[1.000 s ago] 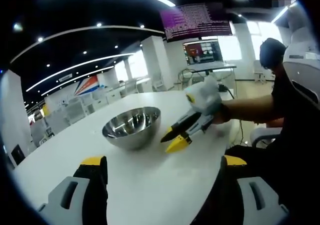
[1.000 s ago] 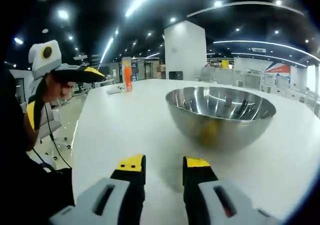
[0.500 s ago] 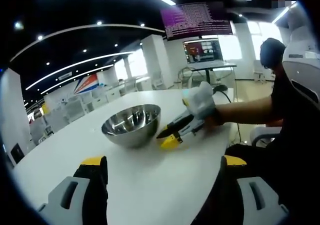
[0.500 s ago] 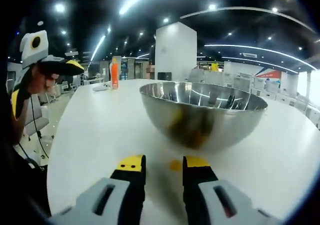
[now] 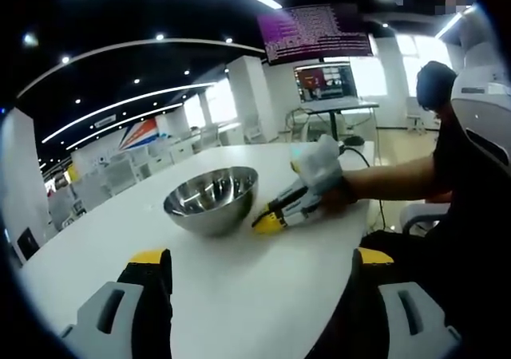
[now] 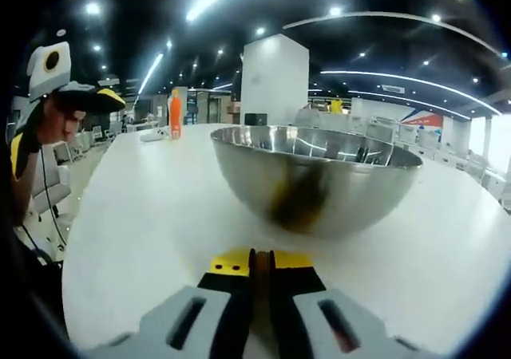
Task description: Pick up the QQ candy scattered on the table and place it into the stainless steel bowl on the table
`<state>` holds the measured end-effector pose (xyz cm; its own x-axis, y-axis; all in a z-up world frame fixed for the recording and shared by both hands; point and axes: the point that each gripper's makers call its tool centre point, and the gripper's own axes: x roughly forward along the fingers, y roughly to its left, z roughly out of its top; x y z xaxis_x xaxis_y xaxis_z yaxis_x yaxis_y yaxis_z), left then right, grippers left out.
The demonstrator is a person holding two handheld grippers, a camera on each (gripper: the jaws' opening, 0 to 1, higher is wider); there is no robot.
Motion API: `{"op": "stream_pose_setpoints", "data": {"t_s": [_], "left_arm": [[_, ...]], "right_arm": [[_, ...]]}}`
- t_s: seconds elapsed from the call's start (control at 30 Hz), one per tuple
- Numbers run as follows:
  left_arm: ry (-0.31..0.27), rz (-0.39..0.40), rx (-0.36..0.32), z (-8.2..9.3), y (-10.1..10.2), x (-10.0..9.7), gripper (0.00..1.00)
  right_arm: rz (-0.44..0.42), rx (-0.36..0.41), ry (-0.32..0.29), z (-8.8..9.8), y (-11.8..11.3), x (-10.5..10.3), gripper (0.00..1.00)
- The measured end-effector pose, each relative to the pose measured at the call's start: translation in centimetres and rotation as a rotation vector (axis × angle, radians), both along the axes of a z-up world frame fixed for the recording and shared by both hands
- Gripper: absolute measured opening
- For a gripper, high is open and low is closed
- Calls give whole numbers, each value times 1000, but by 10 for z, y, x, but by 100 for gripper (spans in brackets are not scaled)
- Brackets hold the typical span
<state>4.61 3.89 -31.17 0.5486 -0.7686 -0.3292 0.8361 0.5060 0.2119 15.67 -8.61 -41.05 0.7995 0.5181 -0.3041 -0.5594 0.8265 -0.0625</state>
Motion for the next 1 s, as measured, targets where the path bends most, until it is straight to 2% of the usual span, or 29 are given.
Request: {"op": "stream_pose_setpoints", "data": {"t_s": [0.33, 0.47, 0.6, 0.73, 0.87, 0.9, 1.0], "left_arm": [[-4, 1, -6, 2, 1, 0, 93], [-1, 2, -6, 1, 1, 1, 94], [-4, 2, -5, 2, 0, 2, 94], [-8, 2, -6, 3, 0, 1, 94], [-8, 6, -4, 3, 2, 1, 94], [-7, 7, -2, 3, 2, 1, 94], [-7, 10, -2, 3, 4, 1, 94]], "right_arm": [[15, 25, 2, 2, 5, -3, 5], [44, 56, -3, 7, 11, -11, 5], [86, 49, -7, 7, 23, -23, 5], [141, 64, 23, 8, 38, -39, 5], [223, 160, 109, 19, 61, -67, 5], [250, 172, 113, 25, 67, -76, 5], [294, 157, 61, 43, 80, -93, 5]]}}
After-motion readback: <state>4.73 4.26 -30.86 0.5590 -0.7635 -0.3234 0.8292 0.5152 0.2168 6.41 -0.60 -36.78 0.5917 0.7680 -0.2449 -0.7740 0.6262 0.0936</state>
